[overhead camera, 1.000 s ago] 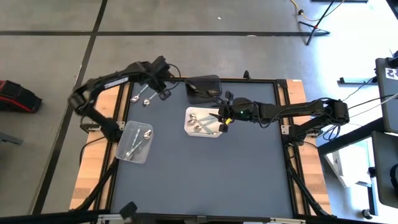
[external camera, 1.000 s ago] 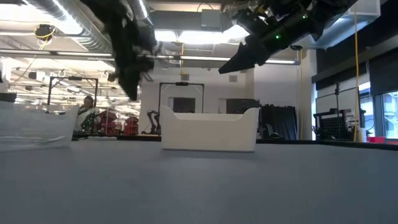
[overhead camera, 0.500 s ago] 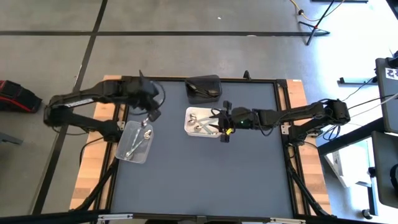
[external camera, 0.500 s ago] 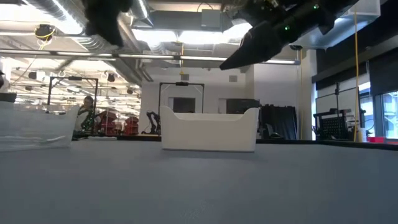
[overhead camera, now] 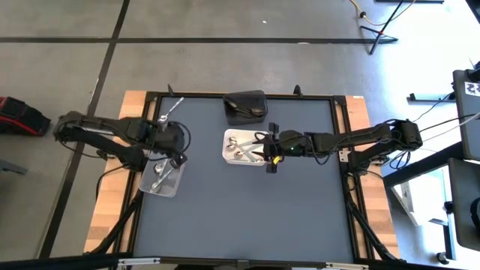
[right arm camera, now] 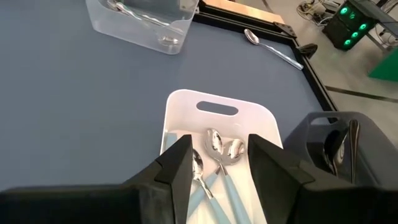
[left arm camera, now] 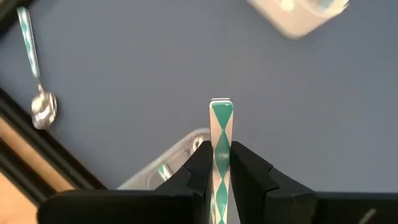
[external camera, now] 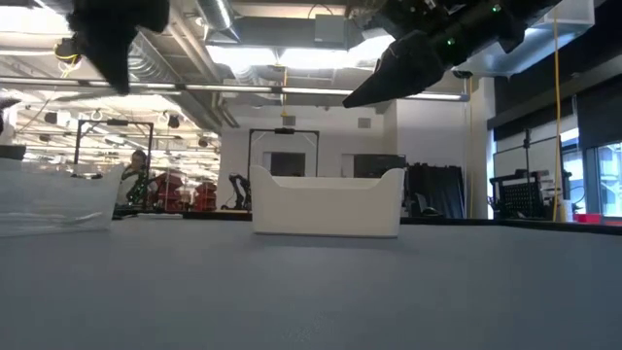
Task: Sort silverware by color (type)
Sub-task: Put the white green spoon into the transparent bin
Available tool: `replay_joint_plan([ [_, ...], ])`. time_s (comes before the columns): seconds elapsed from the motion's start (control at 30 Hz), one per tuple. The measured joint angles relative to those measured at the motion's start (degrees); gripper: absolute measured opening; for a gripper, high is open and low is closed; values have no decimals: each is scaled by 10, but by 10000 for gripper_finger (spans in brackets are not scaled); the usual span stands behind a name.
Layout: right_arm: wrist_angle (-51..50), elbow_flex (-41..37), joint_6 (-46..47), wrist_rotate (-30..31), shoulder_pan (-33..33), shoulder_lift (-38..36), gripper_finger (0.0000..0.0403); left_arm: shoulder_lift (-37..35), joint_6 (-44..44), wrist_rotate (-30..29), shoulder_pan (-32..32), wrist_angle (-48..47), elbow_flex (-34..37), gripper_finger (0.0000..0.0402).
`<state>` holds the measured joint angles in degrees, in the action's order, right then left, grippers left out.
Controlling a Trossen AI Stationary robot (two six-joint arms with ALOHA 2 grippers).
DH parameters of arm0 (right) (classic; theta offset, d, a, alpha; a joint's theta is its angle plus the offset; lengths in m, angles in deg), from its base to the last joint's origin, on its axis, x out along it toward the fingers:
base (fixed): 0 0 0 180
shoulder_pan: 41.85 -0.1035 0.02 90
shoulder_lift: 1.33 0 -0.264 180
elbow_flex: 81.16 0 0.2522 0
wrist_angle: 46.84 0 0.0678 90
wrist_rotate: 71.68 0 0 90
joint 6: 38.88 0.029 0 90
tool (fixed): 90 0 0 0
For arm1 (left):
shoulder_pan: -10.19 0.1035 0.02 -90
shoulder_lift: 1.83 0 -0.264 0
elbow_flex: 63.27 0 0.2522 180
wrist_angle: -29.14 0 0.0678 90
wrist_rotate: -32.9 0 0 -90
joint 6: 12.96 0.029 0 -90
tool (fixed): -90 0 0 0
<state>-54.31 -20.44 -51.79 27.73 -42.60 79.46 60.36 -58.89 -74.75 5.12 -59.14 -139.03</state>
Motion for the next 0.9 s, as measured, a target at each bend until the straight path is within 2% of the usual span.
replay_joint_plan([
  [0.2, 0, 0, 0, 0, 0, 0, 144, 1, -79, 3, -48, 10, 75, 39],
  [0.47, 0, 0, 4, 0, 0, 0, 144, 0, -131, 23, -71, 51, 157, 39],
  [0.77, 1, 0, 4, 0, 0, 0, 144, 0, -137, 34, -71, 69, 195, 39],
  [0.9, 1, 0, 5, 0, 0, 0, 144, 0, -139, 33, -64, 68, 200, 58],
])
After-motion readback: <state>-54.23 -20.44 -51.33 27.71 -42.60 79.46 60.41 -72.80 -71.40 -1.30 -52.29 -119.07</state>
